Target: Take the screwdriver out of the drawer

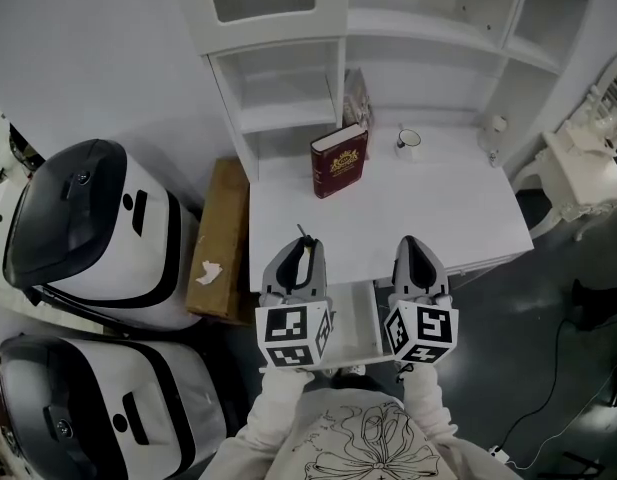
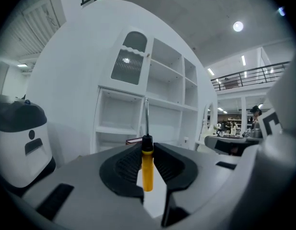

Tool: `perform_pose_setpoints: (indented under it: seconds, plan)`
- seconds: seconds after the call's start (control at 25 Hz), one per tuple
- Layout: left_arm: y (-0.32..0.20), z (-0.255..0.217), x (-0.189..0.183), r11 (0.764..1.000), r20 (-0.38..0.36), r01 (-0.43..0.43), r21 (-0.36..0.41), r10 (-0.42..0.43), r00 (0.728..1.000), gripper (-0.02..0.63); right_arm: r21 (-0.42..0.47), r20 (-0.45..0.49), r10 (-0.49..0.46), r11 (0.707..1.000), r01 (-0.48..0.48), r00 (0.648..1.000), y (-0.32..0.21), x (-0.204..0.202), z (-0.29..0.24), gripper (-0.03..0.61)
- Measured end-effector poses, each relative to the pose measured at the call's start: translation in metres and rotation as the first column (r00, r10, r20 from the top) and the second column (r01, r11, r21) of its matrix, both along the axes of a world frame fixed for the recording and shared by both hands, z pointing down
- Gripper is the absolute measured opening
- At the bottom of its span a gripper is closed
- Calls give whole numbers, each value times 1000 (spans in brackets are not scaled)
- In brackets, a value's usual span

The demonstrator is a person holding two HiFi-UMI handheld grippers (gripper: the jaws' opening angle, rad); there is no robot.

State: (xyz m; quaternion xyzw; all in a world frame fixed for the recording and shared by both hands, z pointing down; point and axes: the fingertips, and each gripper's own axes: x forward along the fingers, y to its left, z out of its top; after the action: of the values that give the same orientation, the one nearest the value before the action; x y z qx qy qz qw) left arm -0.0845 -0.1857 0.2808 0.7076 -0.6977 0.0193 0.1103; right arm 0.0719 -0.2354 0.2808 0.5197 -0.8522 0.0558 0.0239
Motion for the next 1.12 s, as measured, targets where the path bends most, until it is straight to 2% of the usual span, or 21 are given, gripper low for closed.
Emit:
perform_pose_setpoints:
  seconds: [0.36,1.12]
  plan:
    - [2,-5,2,999,13,22,26,-22,1000,72,7,-1,0,1000,0,1000,-1,0,0,3]
    - [-3,1,0,1000,40,10,-5,-10,999,72,-9,-5,5,1000,-5,1000,-10,-2,6,3]
